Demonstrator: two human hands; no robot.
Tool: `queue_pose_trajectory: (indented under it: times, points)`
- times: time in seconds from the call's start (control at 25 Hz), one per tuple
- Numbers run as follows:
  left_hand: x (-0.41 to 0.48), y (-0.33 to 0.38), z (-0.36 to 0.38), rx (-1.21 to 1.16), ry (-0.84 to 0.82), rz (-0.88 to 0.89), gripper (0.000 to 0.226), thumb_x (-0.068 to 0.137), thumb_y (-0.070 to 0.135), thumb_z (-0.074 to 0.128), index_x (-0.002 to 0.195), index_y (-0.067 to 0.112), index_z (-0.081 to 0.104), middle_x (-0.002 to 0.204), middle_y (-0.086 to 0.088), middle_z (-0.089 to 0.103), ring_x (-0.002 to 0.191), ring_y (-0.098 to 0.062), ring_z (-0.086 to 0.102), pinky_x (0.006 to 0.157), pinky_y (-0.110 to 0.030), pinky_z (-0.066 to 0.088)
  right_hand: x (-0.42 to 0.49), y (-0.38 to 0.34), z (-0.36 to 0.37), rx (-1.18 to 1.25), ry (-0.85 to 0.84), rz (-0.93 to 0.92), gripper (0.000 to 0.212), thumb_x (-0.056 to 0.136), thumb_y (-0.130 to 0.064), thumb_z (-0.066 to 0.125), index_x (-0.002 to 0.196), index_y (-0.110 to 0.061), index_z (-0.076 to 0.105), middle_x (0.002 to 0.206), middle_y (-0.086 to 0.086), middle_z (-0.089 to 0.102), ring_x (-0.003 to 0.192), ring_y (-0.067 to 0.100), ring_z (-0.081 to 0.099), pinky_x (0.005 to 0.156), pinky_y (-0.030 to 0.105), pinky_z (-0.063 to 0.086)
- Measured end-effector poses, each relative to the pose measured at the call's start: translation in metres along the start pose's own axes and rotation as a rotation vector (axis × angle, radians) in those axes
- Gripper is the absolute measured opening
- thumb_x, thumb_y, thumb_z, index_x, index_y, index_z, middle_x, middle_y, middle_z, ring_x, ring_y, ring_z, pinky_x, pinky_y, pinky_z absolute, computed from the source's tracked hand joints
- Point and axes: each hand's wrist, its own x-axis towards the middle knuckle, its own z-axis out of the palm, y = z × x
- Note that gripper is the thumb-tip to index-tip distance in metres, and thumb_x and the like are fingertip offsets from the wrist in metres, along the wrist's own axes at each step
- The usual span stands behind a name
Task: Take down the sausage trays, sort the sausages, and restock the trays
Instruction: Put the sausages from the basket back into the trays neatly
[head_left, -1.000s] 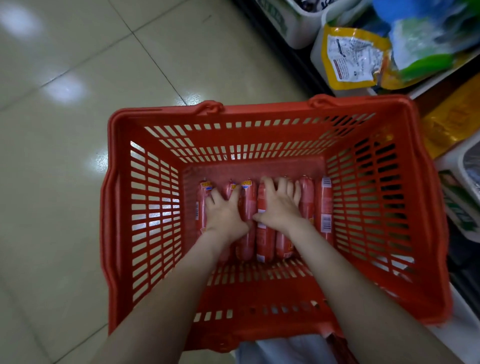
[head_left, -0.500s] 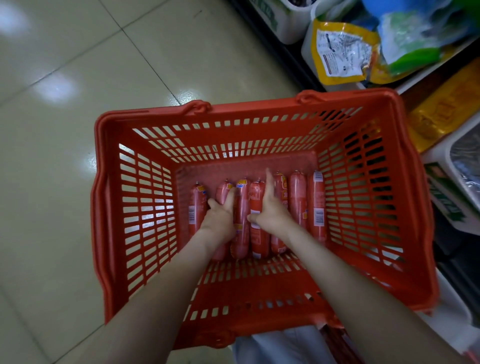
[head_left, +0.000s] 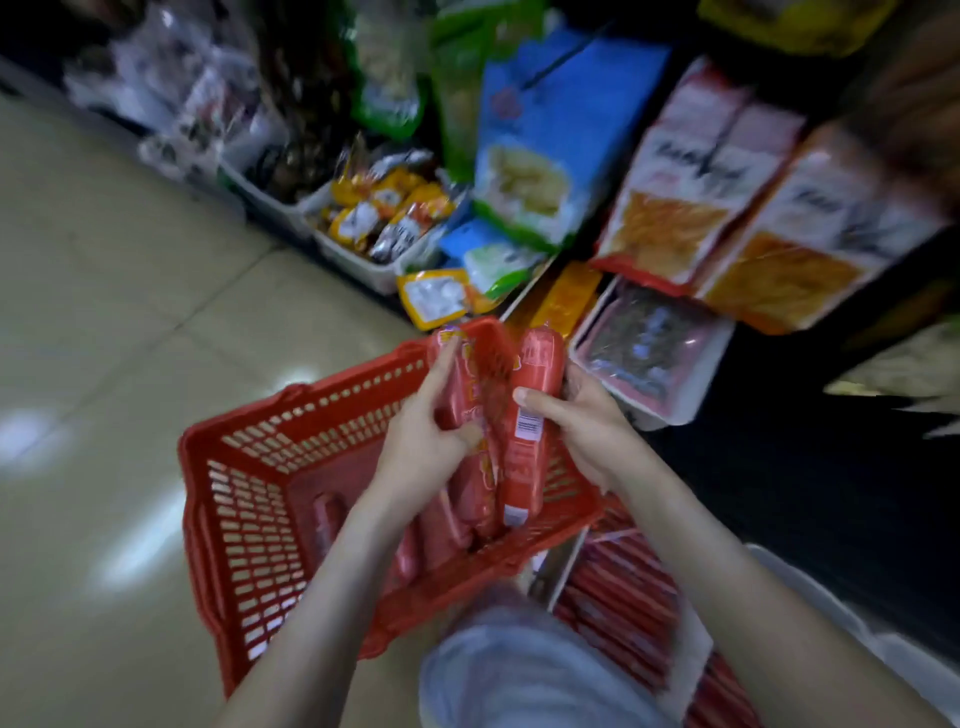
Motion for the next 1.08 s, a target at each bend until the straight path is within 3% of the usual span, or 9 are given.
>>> queue_pose_trajectory:
  times: [0.04,0.16,0.24,0.44,0.64,0.8,0.92,1.08]
  points:
    - [-0.008,0.031,0.011,-0.032,-0.063,0.051,0.091,0.069,0.011,0.066,0.135,0.062,0.029,0.113,0.031,0.062,0.096,0.000,0.063,0.094,-0.034,0.051,-0.024,-0.023,-0.017,0.042,0.028,-0.012,0.051,0.076,-0.002,0.074,0.122,-0.008,0.053,0.105,0.009,0.068,0.089,0.017,0.067,0.075,0.030,0.054]
    - [-0.039,0.122,0.059,-0.088,-0.280,0.184,0.088,0.065,0.017,0.066,0.132,0.065,0.032,0.119,0.012,0.066,0.107,-0.019,0.064,0.092,-0.044,0.052,-0.107,-0.079,-0.070,0.106,0.117,-0.090,0.045,0.071,-0.008,0.075,0.113,-0.003,0.060,0.102,0.014,0.070,0.088,0.023,0.068,0.083,0.038,0.055]
    - [-0.063,0.168,0.098,-0.116,-0.394,0.235,0.087,0.064,0.018,0.069,0.131,0.063,0.036,0.127,0.007,0.061,0.113,-0.016,0.061,0.096,-0.044,0.050,-0.166,-0.103,-0.105,0.149,0.195,-0.150,0.032,0.075,-0.012,0.069,0.105,-0.003,0.064,0.097,0.012,0.071,0.086,0.023,0.068,0.084,0.038,0.055]
    - [-0.143,0.227,0.214,-0.169,-0.749,0.212,0.086,0.079,-0.007,0.063,0.141,0.045,0.035,0.114,0.002,0.066,0.099,-0.014,0.066,0.089,-0.036,0.054,-0.297,-0.098,-0.200,0.268,0.446,-0.225,0.030,0.083,-0.022,0.060,0.106,-0.003,0.063,0.095,0.013,0.072,0.085,0.023,0.069,0.078,0.036,0.057]
    - [-0.205,0.177,0.346,-0.125,-0.897,-0.061,0.086,0.074,-0.007,0.065,0.140,0.044,0.040,0.118,-0.009,0.064,0.094,-0.022,0.067,0.085,-0.043,0.056,-0.370,0.001,-0.295,0.277,0.712,0.004,0.030,0.090,-0.020,0.062,0.111,0.001,0.059,0.097,0.017,0.067,0.081,0.025,0.067,0.071,0.037,0.057]
    - [-0.229,0.098,0.411,-0.043,-0.883,-0.346,0.084,0.080,-0.010,0.063,0.143,0.039,0.036,0.111,-0.003,0.063,0.090,-0.018,0.065,0.077,-0.037,0.056,-0.387,0.119,-0.363,0.202,0.953,0.295,0.018,0.090,-0.013,0.062,0.103,-0.004,0.052,0.081,0.009,0.059,0.068,0.019,0.058,0.058,0.029,0.051]
    - [-0.224,0.033,0.448,0.043,-0.817,-0.468,0.085,0.079,-0.008,0.064,0.143,0.040,0.035,0.118,0.001,0.061,0.100,-0.019,0.063,0.085,-0.040,0.055,-0.379,0.207,-0.407,0.091,0.973,0.462,0.015,0.091,-0.007,0.059,0.082,-0.009,0.046,0.073,0.007,0.052,0.062,0.017,0.052,0.054,0.025,0.049]
    - [-0.208,-0.037,0.483,0.098,-0.751,-0.526,0.087,0.080,-0.007,0.066,0.142,0.045,0.033,0.126,0.005,0.058,0.106,-0.015,0.061,0.083,-0.035,0.054,-0.334,0.306,-0.441,-0.047,0.887,0.581,0.023,0.084,-0.015,0.066,0.091,-0.012,0.044,0.082,0.010,0.057,0.068,0.022,0.058,0.061,0.036,0.051]
